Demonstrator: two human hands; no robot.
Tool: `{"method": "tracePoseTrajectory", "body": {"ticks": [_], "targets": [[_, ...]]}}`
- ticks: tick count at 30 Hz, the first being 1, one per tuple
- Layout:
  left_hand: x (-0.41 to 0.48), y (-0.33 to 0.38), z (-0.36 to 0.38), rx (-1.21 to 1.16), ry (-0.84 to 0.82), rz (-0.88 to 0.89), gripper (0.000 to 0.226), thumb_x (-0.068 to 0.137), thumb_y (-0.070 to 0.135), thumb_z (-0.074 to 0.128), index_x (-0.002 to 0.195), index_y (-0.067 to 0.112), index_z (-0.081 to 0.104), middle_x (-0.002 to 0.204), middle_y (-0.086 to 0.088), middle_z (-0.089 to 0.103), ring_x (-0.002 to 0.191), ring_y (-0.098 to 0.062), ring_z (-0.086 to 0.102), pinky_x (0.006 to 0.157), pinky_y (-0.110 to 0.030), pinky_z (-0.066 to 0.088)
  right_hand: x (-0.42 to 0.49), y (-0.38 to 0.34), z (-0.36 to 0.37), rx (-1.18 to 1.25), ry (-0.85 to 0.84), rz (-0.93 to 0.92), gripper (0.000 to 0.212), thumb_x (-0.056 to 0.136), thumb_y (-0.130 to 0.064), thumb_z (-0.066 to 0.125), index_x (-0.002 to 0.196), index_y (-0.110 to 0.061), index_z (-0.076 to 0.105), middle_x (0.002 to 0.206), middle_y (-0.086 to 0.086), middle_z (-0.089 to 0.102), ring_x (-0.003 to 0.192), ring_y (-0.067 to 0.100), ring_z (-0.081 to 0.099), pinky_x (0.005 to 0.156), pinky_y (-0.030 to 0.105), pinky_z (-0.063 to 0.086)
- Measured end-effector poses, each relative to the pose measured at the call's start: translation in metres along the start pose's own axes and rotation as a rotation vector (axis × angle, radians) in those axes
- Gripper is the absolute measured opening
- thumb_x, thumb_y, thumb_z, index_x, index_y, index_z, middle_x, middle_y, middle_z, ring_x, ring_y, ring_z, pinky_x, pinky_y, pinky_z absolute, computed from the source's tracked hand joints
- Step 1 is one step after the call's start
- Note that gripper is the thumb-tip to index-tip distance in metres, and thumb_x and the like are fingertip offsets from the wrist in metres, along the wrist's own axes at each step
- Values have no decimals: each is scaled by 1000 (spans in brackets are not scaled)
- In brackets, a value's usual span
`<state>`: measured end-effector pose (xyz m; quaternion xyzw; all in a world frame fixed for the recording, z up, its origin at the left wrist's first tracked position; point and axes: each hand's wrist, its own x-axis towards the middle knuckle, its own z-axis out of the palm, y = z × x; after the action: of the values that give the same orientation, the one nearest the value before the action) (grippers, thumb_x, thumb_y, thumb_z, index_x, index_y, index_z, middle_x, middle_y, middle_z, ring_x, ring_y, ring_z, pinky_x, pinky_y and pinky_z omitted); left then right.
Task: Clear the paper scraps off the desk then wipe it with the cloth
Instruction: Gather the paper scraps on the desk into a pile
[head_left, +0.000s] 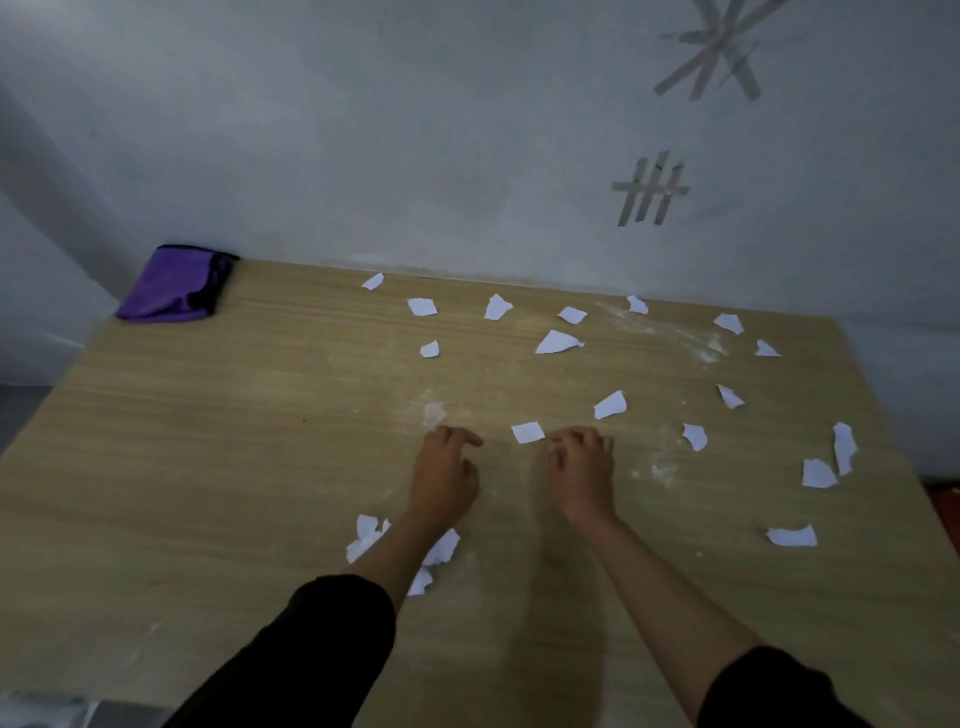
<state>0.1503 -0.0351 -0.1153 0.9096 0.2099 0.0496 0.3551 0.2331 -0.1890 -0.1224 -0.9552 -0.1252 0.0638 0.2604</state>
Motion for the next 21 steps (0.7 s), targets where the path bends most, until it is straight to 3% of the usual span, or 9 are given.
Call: {"method": "tracePoseTrajectory", "body": {"ticks": [3, 8, 11, 13, 15, 18, 21], "targets": [[25, 26, 18, 70, -131, 77, 42, 79, -1, 49, 118, 12, 52, 125, -9, 51, 116, -25, 43, 95, -33, 38, 33, 19, -17, -114, 8, 40, 31, 89, -10, 46, 118, -9, 58, 129, 13, 50, 118, 33, 36, 99, 37, 30], [62, 43, 36, 201, -338, 81, 61, 85, 0, 48, 139, 18, 30, 148, -3, 31, 135, -24, 28, 108, -37, 31, 67, 39, -32, -65, -156, 121, 53, 89, -5, 43, 140, -14, 31, 154, 10, 16, 140, 29, 10, 112, 40, 24], [72, 40, 41, 289, -398, 157, 60, 90, 2, 44, 143, 24, 25, 154, -1, 21, 139, -23, 19, 110, -39, 27, 77, 45, -34, -86, -257, 123, 66, 85, -3, 46, 145, -20, 21, 157, 2, 6, 140, 28, 10, 112, 42, 25], [77, 38, 42, 294, -370, 213, 51, 92, 3, 43, 138, 22, 38, 147, -3, 32, 131, -24, 28, 105, -35, 33, 80, 48, -33, -218, -247, 61, 64, 87, -7, 45, 144, -25, 22, 155, -2, 14, 135, 29, 19, 107, 42, 29], [82, 36, 41, 273, -355, 249, 42, 92, 2, 44, 132, 16, 48, 134, -6, 43, 120, -25, 36, 98, -32, 36, 82, 51, -30, -279, -155, -11, 52, 90, -10, 44, 139, -27, 34, 147, -1, 31, 124, 29, 29, 100, 38, 33], [90, 33, 39, 227, -390, 263, 33, 91, 2, 47, 122, 9, 56, 122, -12, 52, 111, -28, 43, 93, -32, 37, 85, 52, -22, -201, -49, -23, 39, 89, -2, 48, 125, -16, 53, 127, 6, 48, 112, 28, 35, 92, 32, 34], [95, 33, 37, 221, -416, 277, 30, 89, 1, 48, 117, 4, 58, 116, -16, 56, 110, -29, 47, 89, -31, 37, 90, 46, -15, -90, 4, 12, 25, 89, -2, 49, 111, -7, 60, 113, 11, 57, 107, 29, 41, 87, 35, 38]]}}
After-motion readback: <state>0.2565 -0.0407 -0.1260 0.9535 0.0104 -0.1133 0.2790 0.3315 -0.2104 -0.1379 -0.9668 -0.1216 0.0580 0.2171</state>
